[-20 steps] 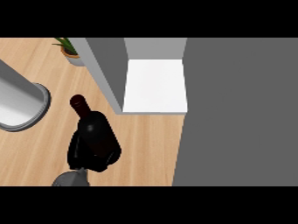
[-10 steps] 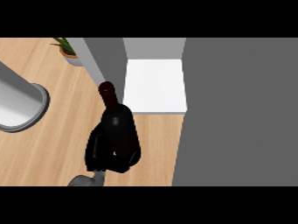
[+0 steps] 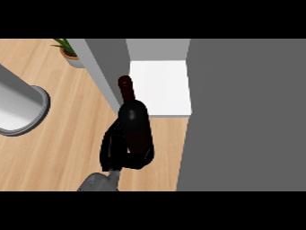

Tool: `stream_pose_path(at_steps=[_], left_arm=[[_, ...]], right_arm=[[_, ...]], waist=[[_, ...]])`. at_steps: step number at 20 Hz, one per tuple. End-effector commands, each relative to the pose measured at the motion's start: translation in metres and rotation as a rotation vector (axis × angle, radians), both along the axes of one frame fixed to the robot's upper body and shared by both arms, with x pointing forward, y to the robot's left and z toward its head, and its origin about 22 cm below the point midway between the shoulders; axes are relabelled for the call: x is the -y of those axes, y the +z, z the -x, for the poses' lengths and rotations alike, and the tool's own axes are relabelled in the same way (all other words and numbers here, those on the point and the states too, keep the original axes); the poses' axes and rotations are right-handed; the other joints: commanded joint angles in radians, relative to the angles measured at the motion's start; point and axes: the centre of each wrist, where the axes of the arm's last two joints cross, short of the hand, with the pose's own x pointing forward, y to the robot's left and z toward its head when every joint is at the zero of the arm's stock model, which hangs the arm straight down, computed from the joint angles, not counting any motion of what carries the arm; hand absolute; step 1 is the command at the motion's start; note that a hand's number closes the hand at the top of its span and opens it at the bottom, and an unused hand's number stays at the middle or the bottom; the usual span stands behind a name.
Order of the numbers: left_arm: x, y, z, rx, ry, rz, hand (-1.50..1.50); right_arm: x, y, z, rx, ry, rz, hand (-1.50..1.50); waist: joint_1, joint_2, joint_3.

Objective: Pick up the wine, place it into the cabinet and close the cabinet

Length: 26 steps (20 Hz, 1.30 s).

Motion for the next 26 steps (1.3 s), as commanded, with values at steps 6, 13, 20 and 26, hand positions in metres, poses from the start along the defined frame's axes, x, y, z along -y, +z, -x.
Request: stream_pose_path(at_steps=[6,13,20,26], left_arm=[[0.026,-0.002,-0.016,0.036,0.025,-0.007,1.50],[0.027,0.004,-0.049,0.059,0.027,-0.036,1.50],[0.047,0.035,-0.068,0.029,0.049,-0.029,1.50],[0.032,0.025,-0.095,0.051,0.099,-0.027,1.50]], right_arm=[[0.004,-0.008,0.003,0.008,0.004,-0.049,-1.50],[0.004,-0.003,0.008,0.000,0.023,-0.022,-1.50],[0.006,-0.011,-0.014,0.015,0.034,-0.045,-1.50],[0.007,0.000,-0.007,0.011,0.047,-0.042,-1.50]], waist=[[-0.005,0.001,0.000],[-0.008,0.001,0.000],[-0.006,0.002,0.000],[-0.024,0.006,-0.001]])
